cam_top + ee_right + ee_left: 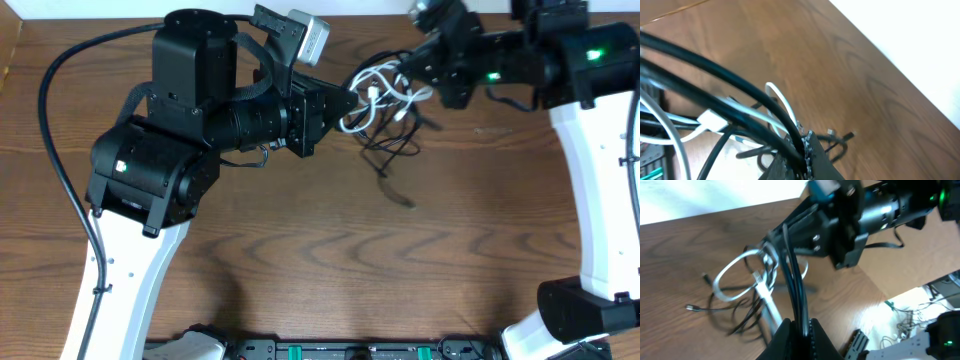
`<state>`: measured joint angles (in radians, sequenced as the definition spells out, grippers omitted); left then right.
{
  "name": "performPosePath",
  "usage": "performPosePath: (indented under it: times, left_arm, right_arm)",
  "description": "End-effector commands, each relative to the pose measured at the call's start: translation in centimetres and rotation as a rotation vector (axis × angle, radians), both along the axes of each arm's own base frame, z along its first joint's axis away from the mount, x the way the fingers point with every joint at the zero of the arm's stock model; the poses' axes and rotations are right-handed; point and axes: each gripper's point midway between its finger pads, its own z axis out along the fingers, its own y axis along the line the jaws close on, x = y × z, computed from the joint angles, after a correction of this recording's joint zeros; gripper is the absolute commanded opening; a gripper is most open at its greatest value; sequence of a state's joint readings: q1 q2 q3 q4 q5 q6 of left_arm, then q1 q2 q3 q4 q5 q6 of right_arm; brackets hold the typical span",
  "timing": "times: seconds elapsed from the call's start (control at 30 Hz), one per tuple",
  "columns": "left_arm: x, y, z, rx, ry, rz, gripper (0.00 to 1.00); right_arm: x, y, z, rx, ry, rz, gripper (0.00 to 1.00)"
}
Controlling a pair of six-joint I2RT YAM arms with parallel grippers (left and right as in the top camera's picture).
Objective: Untangle cables
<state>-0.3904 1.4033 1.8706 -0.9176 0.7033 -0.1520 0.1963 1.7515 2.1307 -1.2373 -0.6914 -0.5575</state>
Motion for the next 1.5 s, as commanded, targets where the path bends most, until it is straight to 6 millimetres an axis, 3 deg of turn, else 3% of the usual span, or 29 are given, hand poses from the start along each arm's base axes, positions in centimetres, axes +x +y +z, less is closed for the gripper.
performPosePath:
  times: [0.0, 0.27, 0.47, 0.6, 0.73, 0.93, 1.03, 1.1, 1.13, 1.17, 1.2, 1.23, 1.33, 1.47]
  left_arm:
    - [-1.3, 0.5, 2.4, -0.014, -0.078, -0.005, 0.08]
    - [-1.2, 0.7, 2.2, -0.006, -0.075, 0.006, 0.08]
    - [-0.7, 1.2, 2.1, 0.001, -0.076, 0.031, 0.08]
    - [1.5, 4.2, 0.6, 0.114, -0.096, 0.177, 0.08]
    - [3.8, 8.4, -0.6, 0.222, -0.093, 0.372, 0.08]
    - [4.6, 11.2, 0.5, 0.215, -0.113, 0.457, 0.08]
    - [4.5, 11.6, 1.2, 0.208, -0.130, 0.470, 0.08]
    - [4.3, 11.6, 1.5, 0.203, -0.139, 0.470, 0.08]
    - [4.2, 11.4, 1.7, 0.196, -0.141, 0.460, 0.08]
    - [4.1, 11.2, 1.8, 0.188, -0.141, 0.449, 0.08]
    - [3.9, 10.8, 1.9, 0.174, -0.140, 0.427, 0.08]
    - [3.8, 10.6, 2.0, 0.167, -0.138, 0.417, 0.08]
    - [3.3, 9.9, 2.3, 0.137, -0.133, 0.374, 0.08]
    - [2.6, 8.9, 3.6, 0.090, -0.151, 0.322, 0.08]
  right_arm:
    - [3.0, -5.8, -1.1, -0.105, -0.020, -0.193, 0.01]
    - [4.2, -11.1, -1.1, -0.119, -0.024, -0.304, 0.01]
    - [4.7, -13.8, -1.0, -0.119, -0.027, -0.367, 0.01]
    - [4.8, -16.6, -0.5, -0.124, -0.045, -0.431, 0.01]
    - [4.6, -20.0, 0.3, -0.148, -0.082, -0.507, 0.01]
    - [3.1, -25.9, 2.7, -0.161, -0.150, -0.659, 0.01]
    - [2.2, -28.3, 3.6, -0.164, -0.171, -0.725, 0.01]
    - [1.6, -28.5, 4.0, -0.134, -0.173, -0.722, 0.02]
    - [1.4, -28.2, 4.1, -0.107, -0.170, -0.705, 0.09]
    - [1.3, -27.8, 4.3, -0.082, -0.167, -0.686, 0.22]
    - [1.1, -27.0, 4.4, -0.046, -0.160, -0.655, 0.60]
    - [1.0, -26.6, 4.4, -0.029, -0.156, -0.638, 0.66]
    - [0.7, -24.6, 4.9, 0.035, -0.150, -0.566, 0.74]
    - [0.0, -21.2, 5.0, 0.102, -0.122, -0.448, 0.75]
